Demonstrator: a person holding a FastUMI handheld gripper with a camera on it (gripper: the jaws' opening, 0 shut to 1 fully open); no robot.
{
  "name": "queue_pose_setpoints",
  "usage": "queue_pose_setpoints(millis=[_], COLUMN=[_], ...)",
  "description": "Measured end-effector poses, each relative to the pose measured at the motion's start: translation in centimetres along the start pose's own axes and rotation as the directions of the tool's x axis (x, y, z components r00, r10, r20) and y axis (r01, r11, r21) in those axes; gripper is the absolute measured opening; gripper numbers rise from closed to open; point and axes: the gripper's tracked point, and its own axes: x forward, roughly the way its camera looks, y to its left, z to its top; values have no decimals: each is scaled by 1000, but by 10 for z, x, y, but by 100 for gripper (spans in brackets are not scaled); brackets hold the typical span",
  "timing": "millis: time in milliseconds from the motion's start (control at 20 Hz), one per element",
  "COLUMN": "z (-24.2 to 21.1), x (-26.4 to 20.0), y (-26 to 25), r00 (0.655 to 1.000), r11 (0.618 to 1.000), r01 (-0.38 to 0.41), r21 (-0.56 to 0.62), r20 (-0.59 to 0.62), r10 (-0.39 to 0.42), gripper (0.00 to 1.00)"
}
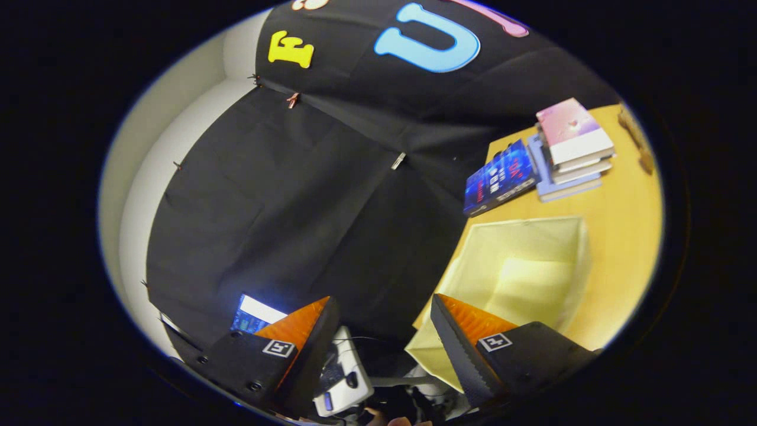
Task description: Open the storage box then place both shoes into the box .Put the left shoe in first, then the right shoe, with the right side of both shoes facing outward in a uniform manner.
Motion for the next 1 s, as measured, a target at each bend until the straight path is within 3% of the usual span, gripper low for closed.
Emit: queue_pose_setpoints(millis=[150,300,500,650,850,1000], z=[22,26,9,-18,-52,-69], x=[-58,-111,-172,-202,-226,-224], y=[-43,-91,-159,-218,-272,-301], r00=[988,949,864,777,695,651], r11=[989,953,868,778,691,650], r01=[147,303,497,628,719,758], r21=[-26,-14,7,33,74,51], r20=[59,98,93,33,-50,-106], r10=[-145,-301,-496,-629,-717,-751], gripper=[96,96,96,96,83,80])
